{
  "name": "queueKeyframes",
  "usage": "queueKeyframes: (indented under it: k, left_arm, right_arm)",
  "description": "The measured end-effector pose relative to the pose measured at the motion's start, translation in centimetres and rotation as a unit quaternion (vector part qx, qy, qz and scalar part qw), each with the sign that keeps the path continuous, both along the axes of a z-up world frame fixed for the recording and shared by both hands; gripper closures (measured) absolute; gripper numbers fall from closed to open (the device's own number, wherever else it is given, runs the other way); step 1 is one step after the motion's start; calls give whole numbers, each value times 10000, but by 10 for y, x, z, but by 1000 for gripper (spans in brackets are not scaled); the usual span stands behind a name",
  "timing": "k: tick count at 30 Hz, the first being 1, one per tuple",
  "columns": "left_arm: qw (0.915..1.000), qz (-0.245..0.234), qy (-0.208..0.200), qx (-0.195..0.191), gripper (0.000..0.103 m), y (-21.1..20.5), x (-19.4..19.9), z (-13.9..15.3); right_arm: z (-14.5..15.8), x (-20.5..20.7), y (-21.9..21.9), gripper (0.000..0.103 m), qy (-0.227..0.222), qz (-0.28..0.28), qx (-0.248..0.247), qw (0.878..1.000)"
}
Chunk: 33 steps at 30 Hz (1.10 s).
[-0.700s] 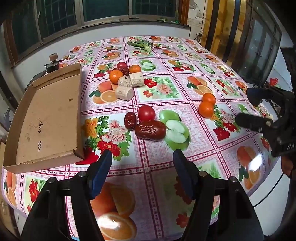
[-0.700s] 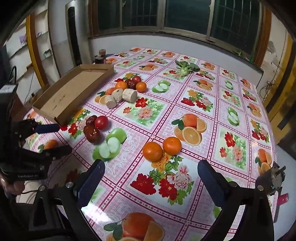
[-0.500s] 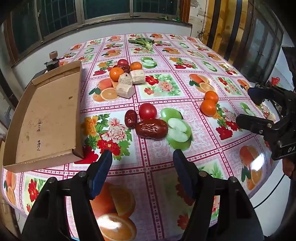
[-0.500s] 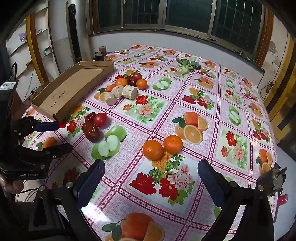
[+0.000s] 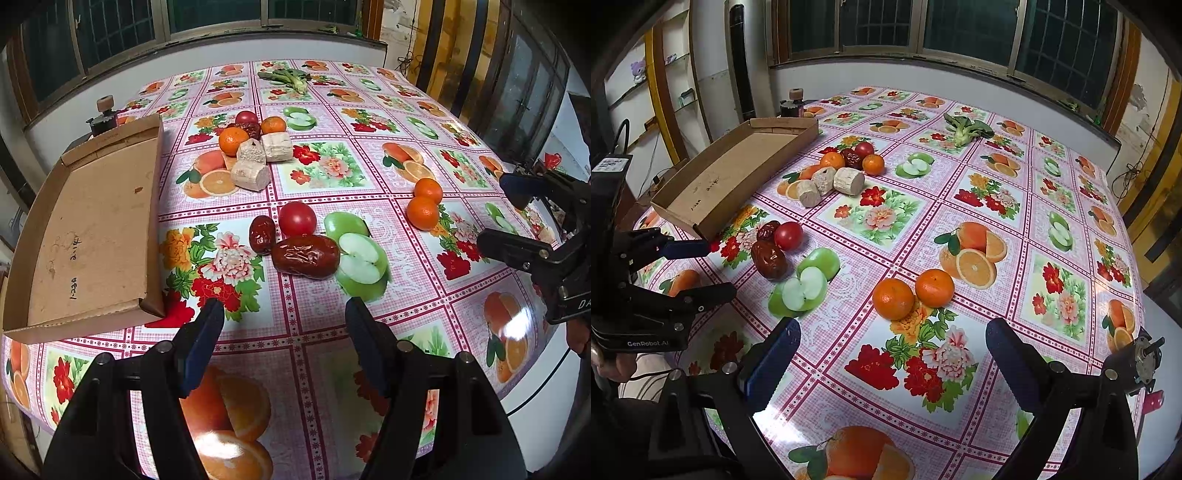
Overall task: Organize fruits
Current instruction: 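Reach the left gripper to the large red date while the right gripper reaches an orange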
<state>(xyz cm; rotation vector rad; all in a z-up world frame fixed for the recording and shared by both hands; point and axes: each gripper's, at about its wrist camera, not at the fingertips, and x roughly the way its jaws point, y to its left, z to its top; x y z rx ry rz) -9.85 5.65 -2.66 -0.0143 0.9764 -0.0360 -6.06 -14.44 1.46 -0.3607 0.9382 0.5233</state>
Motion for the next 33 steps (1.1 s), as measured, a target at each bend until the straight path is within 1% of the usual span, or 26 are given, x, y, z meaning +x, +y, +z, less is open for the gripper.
queueKeyframes:
  k: [8, 12, 15, 16, 21, 26, 29, 31, 33]
  left_arm:
    - [10000, -2, 55, -18, 36, -1, 7, -3]
    - [10000, -12, 82, -51, 36, -2, 13, -5]
    - [9999, -2, 107, -68, 36, -3, 19, -8]
    - [9999, 5, 117, -69, 36, -3, 21, -9]
    - [9999, -10, 135, -79, 36, -4, 30, -14]
    - [9998, -36, 189, -99, 36, -5, 38, -21]
    - [9995, -76, 236, -185, 36, -5, 43, -25]
    - [9997, -78, 184, -143, 37, -5, 45, -26]
    - [9997, -105, 156, -151, 42, -6, 49, -26]
  right_arm:
    - [-3, 7, -5, 3, 128, -34, 59, 9999]
    - [-8, 10, -6, 3, 75, -49, 130, 9999]
    - [-14, 13, -5, 6, 99, -47, 166, 9998]
    - [-17, 13, -4, 8, 75, -48, 178, 9998]
    - [-32, 21, -1, 16, 400, -55, 247, 9989]
    - [-47, 31, 1, 31, 625, -80, 297, 9976]
    - [-54, 36, 3, 39, 747, -109, 296, 9967]
    - [-57, 39, 4, 42, 868, -120, 264, 9958]
    - [-60, 44, 6, 41, 864, -131, 260, 9958]
